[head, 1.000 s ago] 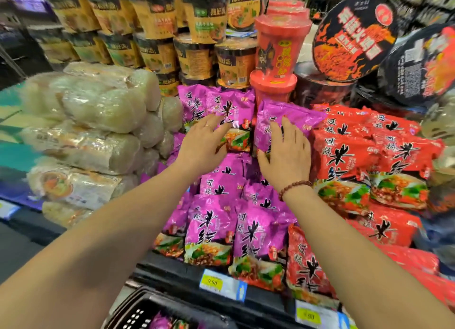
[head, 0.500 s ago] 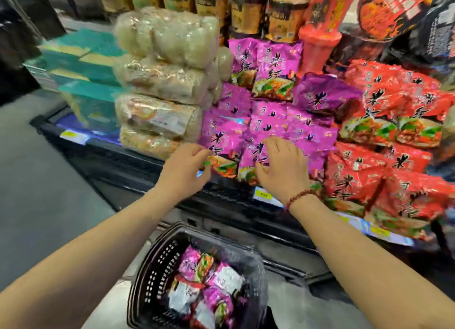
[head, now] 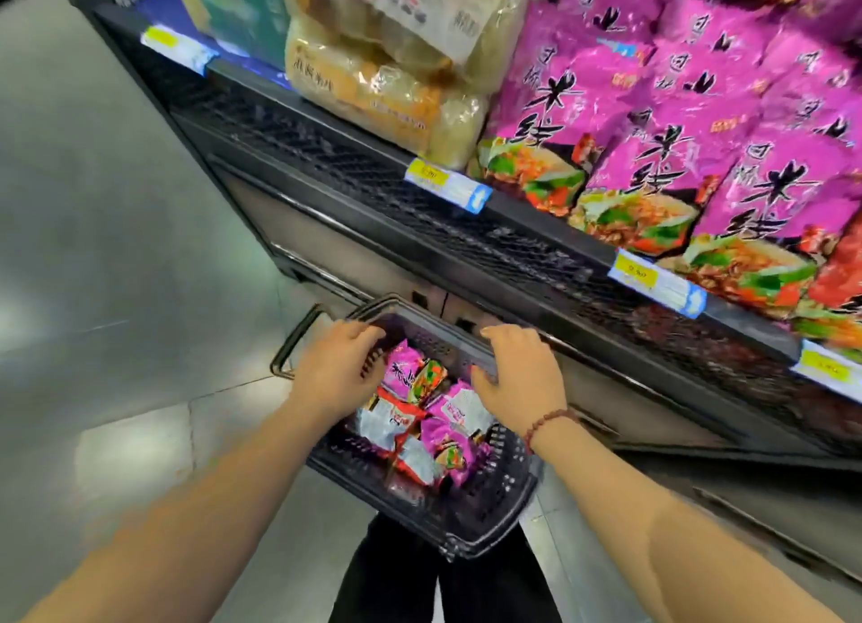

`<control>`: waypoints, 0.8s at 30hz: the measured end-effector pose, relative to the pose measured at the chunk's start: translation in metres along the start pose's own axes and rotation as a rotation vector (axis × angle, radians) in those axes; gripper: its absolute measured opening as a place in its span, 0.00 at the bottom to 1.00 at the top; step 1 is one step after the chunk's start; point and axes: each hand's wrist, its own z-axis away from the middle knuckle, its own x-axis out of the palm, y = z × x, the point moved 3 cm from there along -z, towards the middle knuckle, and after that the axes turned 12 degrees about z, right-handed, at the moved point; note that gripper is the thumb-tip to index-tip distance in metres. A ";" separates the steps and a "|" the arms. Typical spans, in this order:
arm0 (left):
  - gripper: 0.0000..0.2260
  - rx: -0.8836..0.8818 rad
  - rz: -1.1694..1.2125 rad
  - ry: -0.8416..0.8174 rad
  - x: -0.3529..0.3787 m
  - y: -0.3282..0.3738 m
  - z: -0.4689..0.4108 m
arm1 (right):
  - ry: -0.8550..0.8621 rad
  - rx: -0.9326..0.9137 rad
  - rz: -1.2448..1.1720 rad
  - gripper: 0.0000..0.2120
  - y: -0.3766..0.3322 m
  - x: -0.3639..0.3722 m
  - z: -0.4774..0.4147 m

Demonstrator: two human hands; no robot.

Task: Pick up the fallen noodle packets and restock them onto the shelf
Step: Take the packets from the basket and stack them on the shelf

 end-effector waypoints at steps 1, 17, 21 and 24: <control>0.22 -0.040 0.011 -0.006 0.014 -0.012 0.006 | -0.040 -0.010 -0.004 0.22 -0.001 0.021 -0.003; 0.22 -0.504 0.254 -0.041 0.270 -0.161 0.029 | -0.672 0.121 -0.159 0.27 0.045 0.374 -0.031; 0.22 -0.571 0.354 -0.044 0.310 -0.176 0.024 | -0.732 0.195 -0.195 0.28 0.048 0.433 -0.034; 0.22 -0.571 0.367 -0.047 0.331 -0.187 0.020 | -0.781 0.205 -0.191 0.30 0.044 0.473 -0.036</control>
